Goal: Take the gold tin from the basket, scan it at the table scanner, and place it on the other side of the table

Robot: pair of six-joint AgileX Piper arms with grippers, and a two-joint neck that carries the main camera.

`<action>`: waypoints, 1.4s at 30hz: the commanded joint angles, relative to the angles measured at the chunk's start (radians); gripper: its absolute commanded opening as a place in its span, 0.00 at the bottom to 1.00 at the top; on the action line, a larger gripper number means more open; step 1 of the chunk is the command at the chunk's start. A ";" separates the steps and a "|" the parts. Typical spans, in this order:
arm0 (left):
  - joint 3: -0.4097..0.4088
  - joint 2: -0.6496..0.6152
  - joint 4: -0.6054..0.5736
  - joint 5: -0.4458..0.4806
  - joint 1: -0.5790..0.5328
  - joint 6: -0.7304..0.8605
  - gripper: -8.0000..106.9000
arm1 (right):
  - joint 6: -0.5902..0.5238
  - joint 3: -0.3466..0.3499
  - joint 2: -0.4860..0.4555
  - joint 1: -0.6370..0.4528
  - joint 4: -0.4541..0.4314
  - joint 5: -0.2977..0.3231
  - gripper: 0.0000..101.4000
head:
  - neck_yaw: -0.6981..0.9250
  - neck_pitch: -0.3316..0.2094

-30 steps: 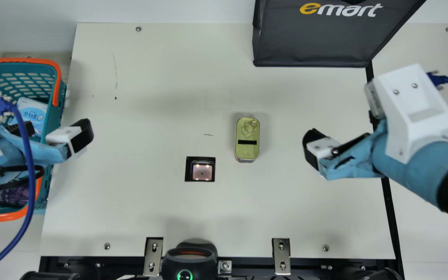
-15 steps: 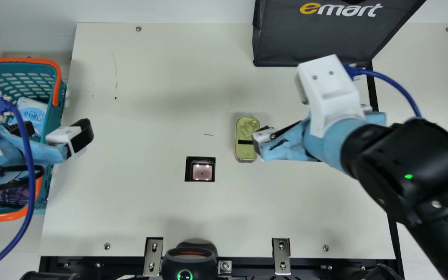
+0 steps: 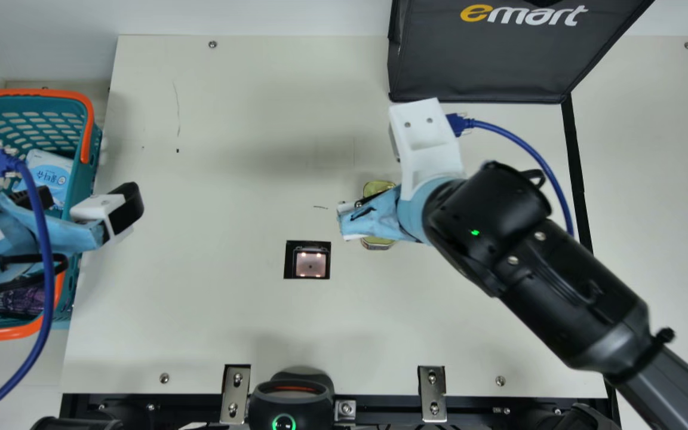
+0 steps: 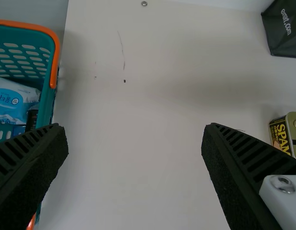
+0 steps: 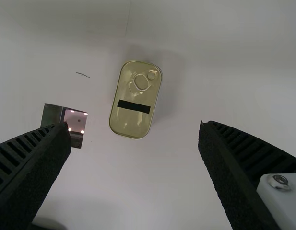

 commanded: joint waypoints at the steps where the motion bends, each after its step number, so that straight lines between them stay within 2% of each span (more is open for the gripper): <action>1: 0.000 0.000 0.000 0.000 0.000 0.000 0.85 | 0.033 0.002 0.028 0.004 -0.004 -0.010 0.94 | 0.000 -0.030; 22: 0.000 0.000 0.000 0.000 0.000 0.000 0.85 | 0.314 0.030 0.261 0.042 -0.102 -0.117 0.94 | 0.000 -0.030; 32: 0.000 0.000 0.000 0.000 0.000 0.000 0.85 | 0.374 0.078 0.320 0.018 -0.101 -0.194 0.94 | 0.000 -0.030; 42: 0.000 0.000 0.000 0.000 0.000 0.000 0.85 | 0.380 0.104 0.357 -0.016 -0.072 -0.270 0.94 | 0.000 -0.030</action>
